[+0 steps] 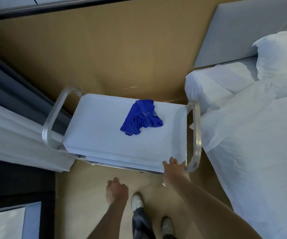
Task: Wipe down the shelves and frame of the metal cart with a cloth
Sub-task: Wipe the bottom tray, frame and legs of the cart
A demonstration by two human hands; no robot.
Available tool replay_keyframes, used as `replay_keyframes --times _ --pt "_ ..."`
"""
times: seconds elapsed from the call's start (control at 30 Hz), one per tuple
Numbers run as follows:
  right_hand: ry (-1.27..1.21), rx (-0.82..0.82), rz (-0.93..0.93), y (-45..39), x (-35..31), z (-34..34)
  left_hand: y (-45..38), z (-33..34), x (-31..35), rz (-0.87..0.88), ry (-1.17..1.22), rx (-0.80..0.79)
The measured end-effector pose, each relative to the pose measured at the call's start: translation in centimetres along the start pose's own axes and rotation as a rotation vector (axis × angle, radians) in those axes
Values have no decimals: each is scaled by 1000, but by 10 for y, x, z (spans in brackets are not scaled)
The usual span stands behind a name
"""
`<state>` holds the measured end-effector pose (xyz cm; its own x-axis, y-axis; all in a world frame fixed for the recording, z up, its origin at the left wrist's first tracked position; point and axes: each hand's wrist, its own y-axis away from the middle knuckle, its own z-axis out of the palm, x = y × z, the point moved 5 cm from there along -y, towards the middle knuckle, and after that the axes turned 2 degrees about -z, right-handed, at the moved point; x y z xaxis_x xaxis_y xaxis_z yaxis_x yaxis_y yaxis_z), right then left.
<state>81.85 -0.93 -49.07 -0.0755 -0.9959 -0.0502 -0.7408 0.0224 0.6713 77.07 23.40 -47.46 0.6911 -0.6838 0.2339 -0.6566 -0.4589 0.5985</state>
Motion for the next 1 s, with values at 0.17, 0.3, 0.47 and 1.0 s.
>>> replay_keyframes --times 0.17,0.3,0.47,1.0 --pt "-112 -44 122 -68 -27 -8 -92 -18 7 -187 102 8" --pt "-61 -113 300 -120 -50 -18 -159 -23 16 -230 134 -2" --pt "130 -128 325 -159 -51 -31 -180 -29 28 -156 -26 -29" --pt "-139 -58 416 -253 -27 -110 -252 -53 143 -192 -89 -84"
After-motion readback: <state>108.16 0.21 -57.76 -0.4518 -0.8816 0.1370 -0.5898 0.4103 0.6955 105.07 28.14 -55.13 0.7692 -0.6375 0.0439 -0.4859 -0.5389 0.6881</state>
